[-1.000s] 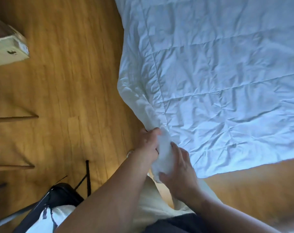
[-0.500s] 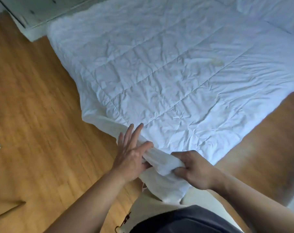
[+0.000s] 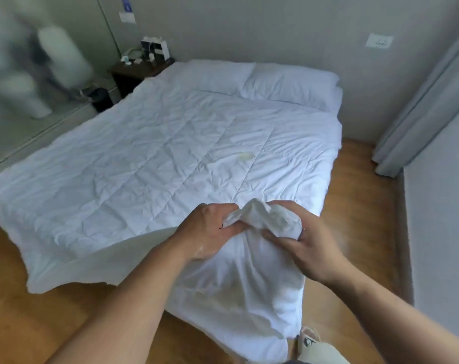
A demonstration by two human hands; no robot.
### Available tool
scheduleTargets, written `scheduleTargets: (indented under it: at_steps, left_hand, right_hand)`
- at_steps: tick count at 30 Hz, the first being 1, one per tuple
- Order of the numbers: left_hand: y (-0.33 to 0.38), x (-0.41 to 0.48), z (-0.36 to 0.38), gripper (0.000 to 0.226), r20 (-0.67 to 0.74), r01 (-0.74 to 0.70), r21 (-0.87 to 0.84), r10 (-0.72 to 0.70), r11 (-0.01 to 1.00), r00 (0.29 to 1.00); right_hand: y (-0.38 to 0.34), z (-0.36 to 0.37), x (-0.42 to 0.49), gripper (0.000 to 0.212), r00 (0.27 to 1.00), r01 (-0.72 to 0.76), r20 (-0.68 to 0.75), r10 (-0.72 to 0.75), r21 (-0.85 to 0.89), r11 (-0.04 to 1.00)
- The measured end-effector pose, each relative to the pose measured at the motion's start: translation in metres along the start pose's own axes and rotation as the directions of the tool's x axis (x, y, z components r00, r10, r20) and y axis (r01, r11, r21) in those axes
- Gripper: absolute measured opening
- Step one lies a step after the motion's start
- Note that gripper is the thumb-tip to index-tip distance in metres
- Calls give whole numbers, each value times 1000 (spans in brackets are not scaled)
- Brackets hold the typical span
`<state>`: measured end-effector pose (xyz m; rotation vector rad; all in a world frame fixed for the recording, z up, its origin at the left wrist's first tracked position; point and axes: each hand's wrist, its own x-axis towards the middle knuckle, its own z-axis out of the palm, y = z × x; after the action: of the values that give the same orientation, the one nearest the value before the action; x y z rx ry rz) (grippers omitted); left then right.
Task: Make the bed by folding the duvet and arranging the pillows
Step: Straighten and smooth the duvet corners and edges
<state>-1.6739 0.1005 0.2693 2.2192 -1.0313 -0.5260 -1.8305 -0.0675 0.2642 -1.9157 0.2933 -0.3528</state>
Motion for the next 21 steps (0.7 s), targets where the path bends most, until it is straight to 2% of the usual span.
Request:
scheduleTargets:
  at_steps: [2,4,7,14,17,21]
  left_hand:
    - [23,19,5,57,15,-40,48,40,998,999]
    - [43,39,8,60,41,-89,78,86,993,995]
    - [80,72,11,56,96,-153,70,146,986,985]
    - [168,186,78,40,5,-148,142,149,979,989]
    - [191,229,118,38,25,-96,117,94,988,995]
    - [199,261,150,27,54,19,41,-21,999,998]
  right_hand:
    - [5,-23,4,11,991,-30,-126,41,83,996]
    - [13,-50,8,2,978,-64,-184,95,171,983]
    - [25,-94,19,5,957,-73,-243,155,316,946]
    - [82,-222,60,12,918,-46,-315,241,518,854]
    - [111,-276,74,12,915,-89,-293,278,523,847]
    - [141,-328,97,15,941,-116,-236,244,451,885]
